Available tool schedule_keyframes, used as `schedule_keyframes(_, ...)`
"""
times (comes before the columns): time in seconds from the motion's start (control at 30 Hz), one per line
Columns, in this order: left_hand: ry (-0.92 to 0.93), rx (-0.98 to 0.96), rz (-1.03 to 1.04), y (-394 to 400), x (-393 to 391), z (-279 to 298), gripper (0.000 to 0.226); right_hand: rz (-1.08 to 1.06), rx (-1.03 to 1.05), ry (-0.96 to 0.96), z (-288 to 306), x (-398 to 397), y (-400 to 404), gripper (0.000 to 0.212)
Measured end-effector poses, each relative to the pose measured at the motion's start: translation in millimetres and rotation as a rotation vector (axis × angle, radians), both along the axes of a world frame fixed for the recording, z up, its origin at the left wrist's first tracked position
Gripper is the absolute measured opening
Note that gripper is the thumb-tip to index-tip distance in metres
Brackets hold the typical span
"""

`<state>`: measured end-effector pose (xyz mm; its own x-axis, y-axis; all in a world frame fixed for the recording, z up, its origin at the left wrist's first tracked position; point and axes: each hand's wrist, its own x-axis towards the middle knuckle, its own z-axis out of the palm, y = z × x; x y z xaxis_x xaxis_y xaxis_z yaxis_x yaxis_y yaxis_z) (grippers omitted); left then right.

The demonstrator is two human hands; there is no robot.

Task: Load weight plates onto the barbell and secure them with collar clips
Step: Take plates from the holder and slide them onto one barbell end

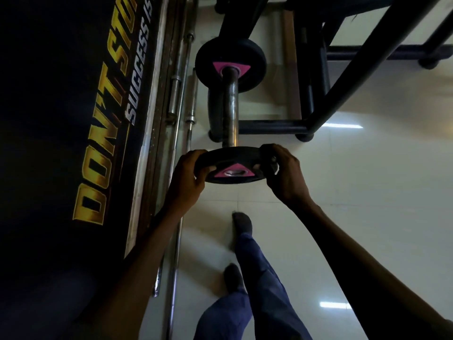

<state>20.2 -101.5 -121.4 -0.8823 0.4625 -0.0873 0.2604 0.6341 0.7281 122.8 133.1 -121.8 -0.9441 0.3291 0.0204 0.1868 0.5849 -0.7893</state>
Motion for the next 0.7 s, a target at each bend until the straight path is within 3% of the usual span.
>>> schedule_keyframes(0.27, 0.144, 0.140, -0.027, 30.6, 98.4, 108.1, 0.044, -0.145, -0.031, 0.174, 115.0, 115.8, 12.2, 0.036)
schedule_keyframes(0.5, 0.201, 0.372, -0.108, 93.5, 158.5, 203.2, 0.050, -0.332, 0.001, 0.313, 216.8, 195.4, 55.6, 0.045)
schedule_keyframes(0.7, 0.270, 0.483, -0.172, 164.4, 187.4, 261.0, 0.046, -0.384, 0.096, 0.454, 281.2, 244.2, 112.6, 0.039)
